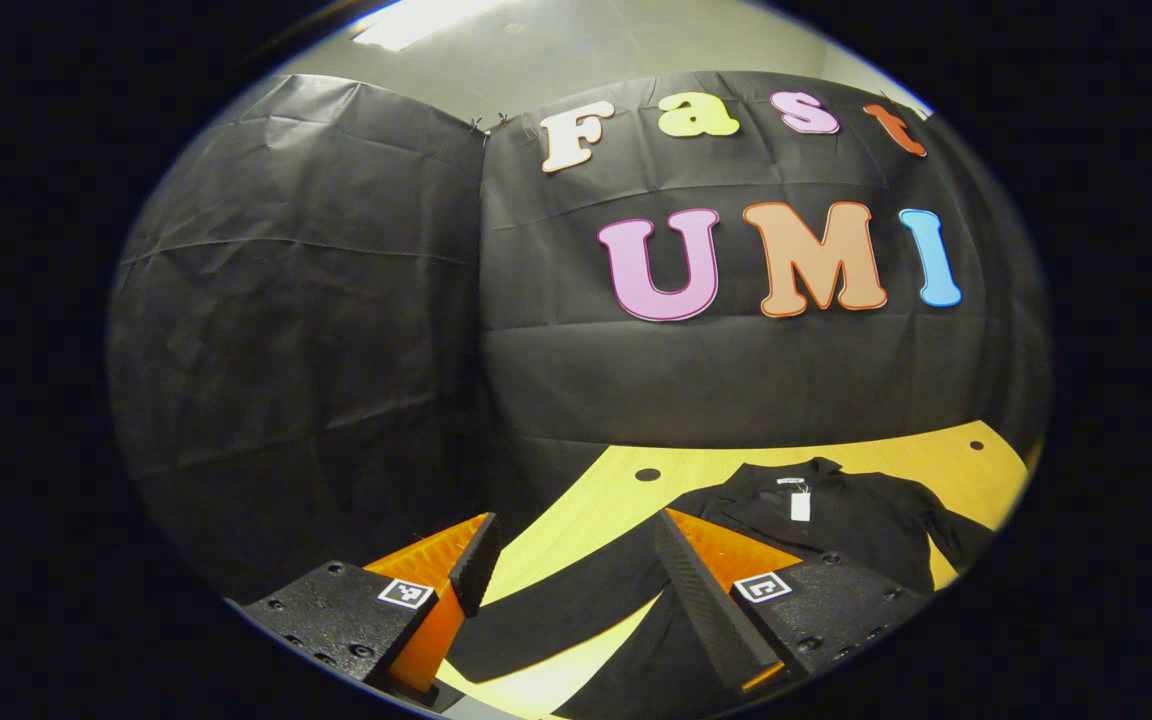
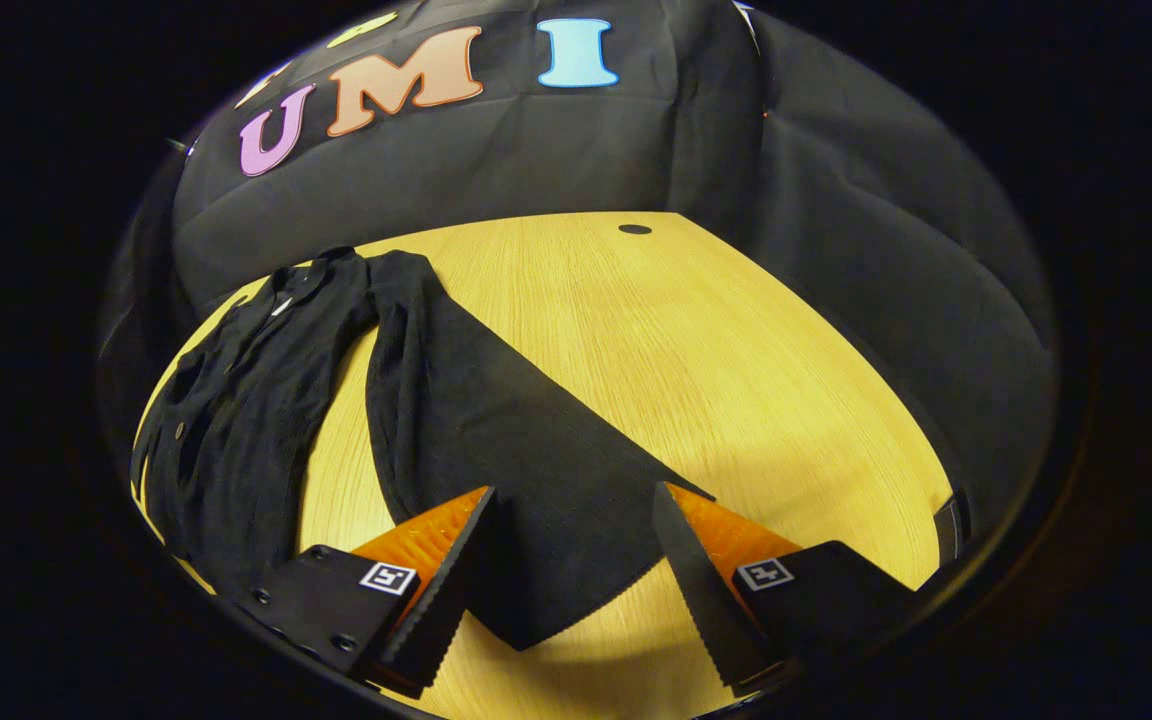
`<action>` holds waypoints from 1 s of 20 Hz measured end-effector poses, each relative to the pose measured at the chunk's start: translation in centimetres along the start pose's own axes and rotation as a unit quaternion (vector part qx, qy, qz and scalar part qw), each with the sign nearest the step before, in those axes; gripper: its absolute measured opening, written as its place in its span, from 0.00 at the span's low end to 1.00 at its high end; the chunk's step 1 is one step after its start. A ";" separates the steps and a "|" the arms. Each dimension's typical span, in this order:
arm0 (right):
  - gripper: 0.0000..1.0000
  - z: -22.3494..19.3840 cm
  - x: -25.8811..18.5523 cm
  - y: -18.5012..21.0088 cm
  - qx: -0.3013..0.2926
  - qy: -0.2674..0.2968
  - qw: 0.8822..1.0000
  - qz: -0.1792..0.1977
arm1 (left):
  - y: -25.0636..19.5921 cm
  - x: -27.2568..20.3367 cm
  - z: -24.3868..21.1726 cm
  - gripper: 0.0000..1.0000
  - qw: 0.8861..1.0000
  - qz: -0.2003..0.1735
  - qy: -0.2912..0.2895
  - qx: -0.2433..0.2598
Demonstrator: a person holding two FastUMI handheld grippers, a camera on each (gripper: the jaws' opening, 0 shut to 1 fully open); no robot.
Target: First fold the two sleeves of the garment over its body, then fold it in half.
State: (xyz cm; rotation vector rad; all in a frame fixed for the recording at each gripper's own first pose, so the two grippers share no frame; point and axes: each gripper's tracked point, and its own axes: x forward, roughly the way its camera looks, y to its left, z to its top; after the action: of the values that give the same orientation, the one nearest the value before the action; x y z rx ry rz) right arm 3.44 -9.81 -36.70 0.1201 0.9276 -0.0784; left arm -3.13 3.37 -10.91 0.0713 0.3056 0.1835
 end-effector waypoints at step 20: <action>0.06 10.4 -0.2 6.0 -0.035 -0.029 0.999 0.002 | 0.5 1.9 -0.4 0.98 1.000 -0.028 0.002 0.002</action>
State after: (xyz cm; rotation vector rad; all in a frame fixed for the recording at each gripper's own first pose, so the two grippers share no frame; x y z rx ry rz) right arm 12.30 -5.33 -29.95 0.0544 0.8703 -0.0454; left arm -1.55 4.24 -11.80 0.0664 0.3121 0.1280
